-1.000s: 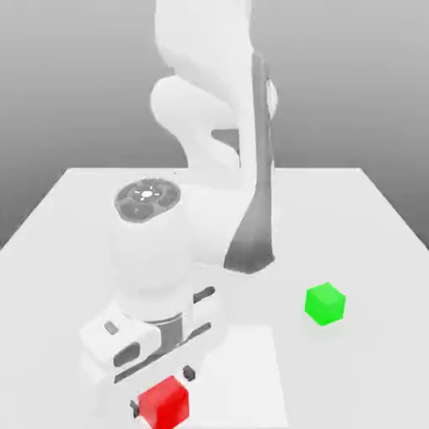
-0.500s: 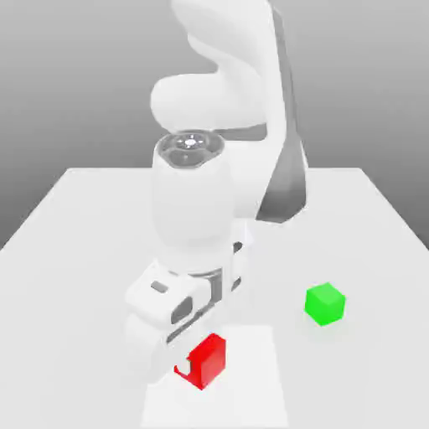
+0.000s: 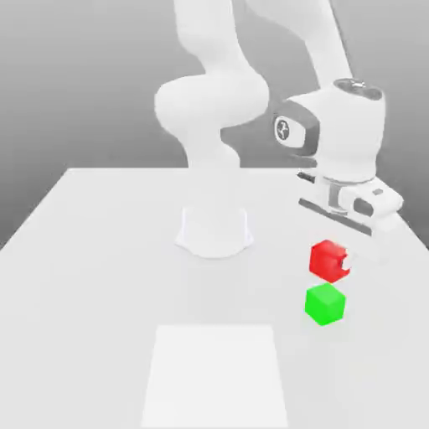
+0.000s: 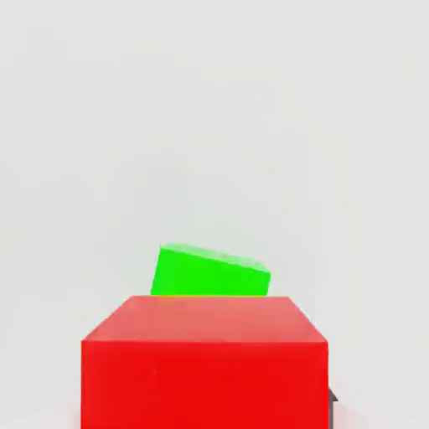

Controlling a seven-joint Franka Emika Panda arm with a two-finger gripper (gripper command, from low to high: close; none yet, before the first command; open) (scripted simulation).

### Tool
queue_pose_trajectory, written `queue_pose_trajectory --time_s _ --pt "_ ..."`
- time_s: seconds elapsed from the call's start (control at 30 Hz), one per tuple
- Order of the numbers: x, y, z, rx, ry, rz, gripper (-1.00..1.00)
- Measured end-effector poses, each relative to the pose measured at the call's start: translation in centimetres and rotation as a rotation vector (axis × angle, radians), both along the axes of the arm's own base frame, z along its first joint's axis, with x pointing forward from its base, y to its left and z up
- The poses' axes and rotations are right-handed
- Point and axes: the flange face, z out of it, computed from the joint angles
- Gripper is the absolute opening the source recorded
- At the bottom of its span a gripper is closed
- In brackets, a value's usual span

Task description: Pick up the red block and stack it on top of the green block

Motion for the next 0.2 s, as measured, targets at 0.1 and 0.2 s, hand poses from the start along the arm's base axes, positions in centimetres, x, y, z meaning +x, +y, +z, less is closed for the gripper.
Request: queue_pose_trajectory --time_s 0.1,0.2 --pt "-0.2 -0.1 -2.4 -0.002 -0.002 0.003 1.00" --pt "-0.1 -0.2 -2.4 -0.002 -0.002 0.001 1.00"
